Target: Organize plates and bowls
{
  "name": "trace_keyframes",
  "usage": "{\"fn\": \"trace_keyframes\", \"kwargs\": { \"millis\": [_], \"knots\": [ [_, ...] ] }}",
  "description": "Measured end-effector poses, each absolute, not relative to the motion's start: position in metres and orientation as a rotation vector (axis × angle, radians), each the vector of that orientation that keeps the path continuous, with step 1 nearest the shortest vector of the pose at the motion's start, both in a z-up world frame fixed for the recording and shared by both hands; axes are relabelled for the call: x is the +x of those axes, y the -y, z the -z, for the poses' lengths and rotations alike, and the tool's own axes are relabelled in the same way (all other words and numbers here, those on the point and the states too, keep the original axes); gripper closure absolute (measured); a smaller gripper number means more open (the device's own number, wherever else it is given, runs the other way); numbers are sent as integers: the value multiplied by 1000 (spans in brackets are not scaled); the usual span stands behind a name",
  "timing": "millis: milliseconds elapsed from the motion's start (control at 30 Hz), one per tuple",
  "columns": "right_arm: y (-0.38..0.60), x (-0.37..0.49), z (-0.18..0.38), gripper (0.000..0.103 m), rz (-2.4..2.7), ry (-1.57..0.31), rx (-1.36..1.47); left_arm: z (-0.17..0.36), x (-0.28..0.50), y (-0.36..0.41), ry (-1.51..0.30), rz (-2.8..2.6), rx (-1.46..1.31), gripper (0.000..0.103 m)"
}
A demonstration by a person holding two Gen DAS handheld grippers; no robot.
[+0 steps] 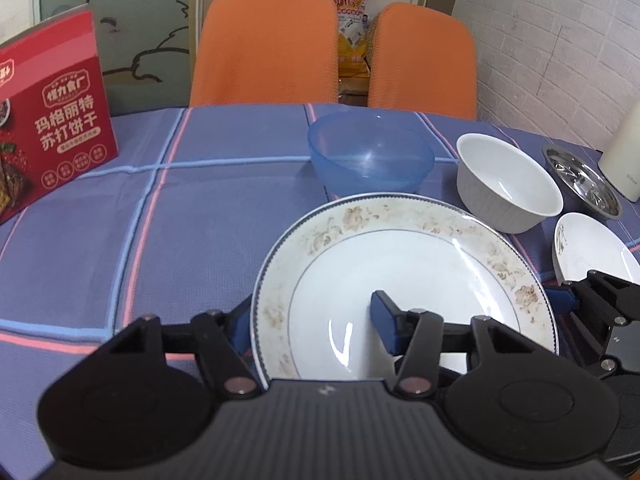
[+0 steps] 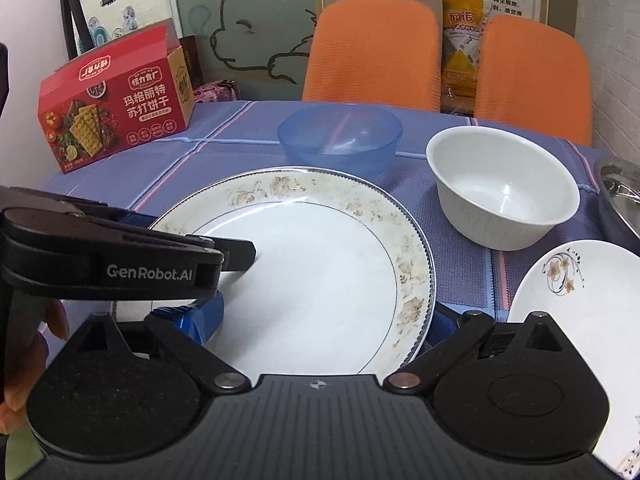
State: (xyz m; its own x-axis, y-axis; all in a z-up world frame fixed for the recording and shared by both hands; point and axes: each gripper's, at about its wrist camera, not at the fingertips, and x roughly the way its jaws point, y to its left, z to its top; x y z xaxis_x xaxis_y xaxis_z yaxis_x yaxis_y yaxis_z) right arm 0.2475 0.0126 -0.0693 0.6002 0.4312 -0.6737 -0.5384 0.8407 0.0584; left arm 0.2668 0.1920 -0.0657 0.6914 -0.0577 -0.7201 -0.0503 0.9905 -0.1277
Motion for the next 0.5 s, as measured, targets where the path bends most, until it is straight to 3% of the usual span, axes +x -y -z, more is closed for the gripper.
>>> {"fn": "trace_keyframes", "kwargs": {
  "millis": [500],
  "knots": [
    [1, 177, 30, 14, -567, -619, -124, 22, 197, -184, -698, 8, -144, 54]
  ]
}}
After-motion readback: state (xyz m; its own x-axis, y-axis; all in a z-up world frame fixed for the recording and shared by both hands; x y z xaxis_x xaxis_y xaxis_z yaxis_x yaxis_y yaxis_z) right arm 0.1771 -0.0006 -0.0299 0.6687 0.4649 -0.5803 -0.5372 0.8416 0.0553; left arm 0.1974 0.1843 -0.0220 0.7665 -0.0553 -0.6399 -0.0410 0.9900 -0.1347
